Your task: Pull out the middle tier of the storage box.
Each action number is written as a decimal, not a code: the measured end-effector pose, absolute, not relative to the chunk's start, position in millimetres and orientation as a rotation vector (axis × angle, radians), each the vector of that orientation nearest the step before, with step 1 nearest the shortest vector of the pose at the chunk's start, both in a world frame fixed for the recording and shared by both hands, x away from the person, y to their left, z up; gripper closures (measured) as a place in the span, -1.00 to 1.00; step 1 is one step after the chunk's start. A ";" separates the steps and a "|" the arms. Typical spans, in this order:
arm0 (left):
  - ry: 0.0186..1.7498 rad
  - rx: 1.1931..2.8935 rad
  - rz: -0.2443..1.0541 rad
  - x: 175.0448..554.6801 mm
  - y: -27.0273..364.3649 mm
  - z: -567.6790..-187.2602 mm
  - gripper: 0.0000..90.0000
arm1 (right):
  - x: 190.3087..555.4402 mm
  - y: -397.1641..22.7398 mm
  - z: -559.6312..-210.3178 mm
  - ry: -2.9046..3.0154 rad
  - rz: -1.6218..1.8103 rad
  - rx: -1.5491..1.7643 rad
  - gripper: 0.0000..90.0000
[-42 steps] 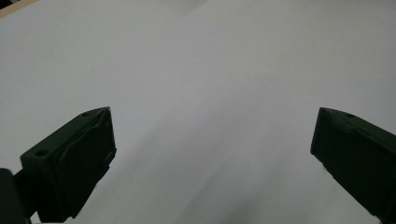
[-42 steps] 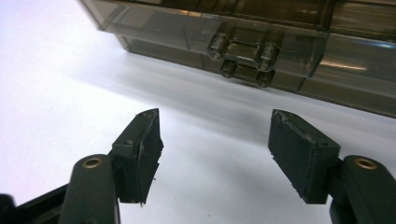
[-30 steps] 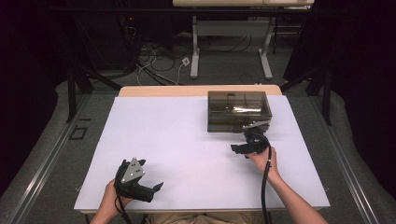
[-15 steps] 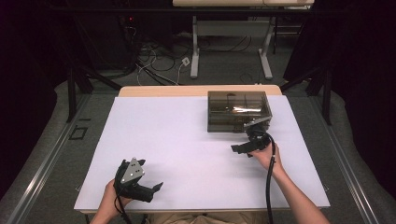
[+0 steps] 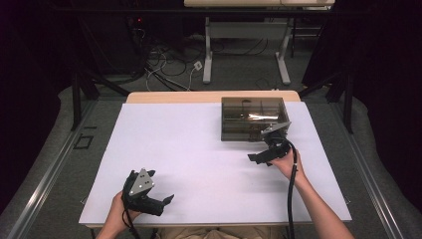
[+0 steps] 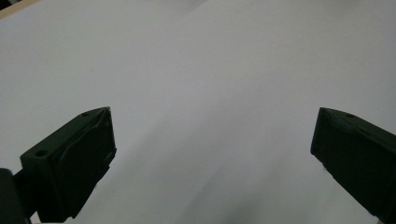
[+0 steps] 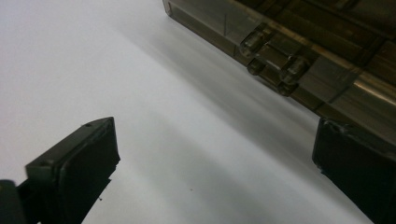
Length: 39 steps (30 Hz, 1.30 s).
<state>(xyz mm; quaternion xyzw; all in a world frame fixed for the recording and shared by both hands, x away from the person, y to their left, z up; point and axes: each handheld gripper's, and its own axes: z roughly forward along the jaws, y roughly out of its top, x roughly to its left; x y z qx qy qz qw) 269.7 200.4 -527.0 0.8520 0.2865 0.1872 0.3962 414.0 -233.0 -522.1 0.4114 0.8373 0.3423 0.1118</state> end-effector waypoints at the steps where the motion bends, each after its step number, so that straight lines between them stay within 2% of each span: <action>1: 0.727 2.159 0.473 269.6 200.4 -527.0 -1.00 | 414.0 -233.0 -522.1 2.458 1.005 1.208 -0.94; 6: 0.729 2.157 0.474 269.4 200.8 -527.0 -1.00 | 411.3 -236.1 -512.9 2.427 1.047 1.123 -0.70; 10: 0.728 2.162 0.464 270.1 199.5 -527.7 -1.00 | 410.2 -235.0 -509.6 2.421 1.040 1.076 -0.66; 16: 0.738 2.157 0.462 270.4 199.9 -528.0 -1.00 | 411.3 -234.7 -506.7 2.372 1.024 1.042 -0.47; 17: 0.735 2.158 0.463 270.7 199.9 -528.0 -1.00 | 412.0 -235.5 -505.8 2.363 1.022 1.030 -0.39; 19: 0.734 2.159 0.461 271.0 199.4 -528.1 -1.00 | 412.4 -235.9 -505.4 2.352 1.020 1.019 -0.36; 28: 0.730 2.168 0.469 271.8 199.0 -528.1 -1.00 | 417.9 -240.7 -497.8 2.300 1.005 0.975 0.00; 39: 0.732 2.166 0.459 271.1 199.6 -527.7 -1.00 | 429.0 -237.9 -497.9 2.296 0.928 0.863 0.25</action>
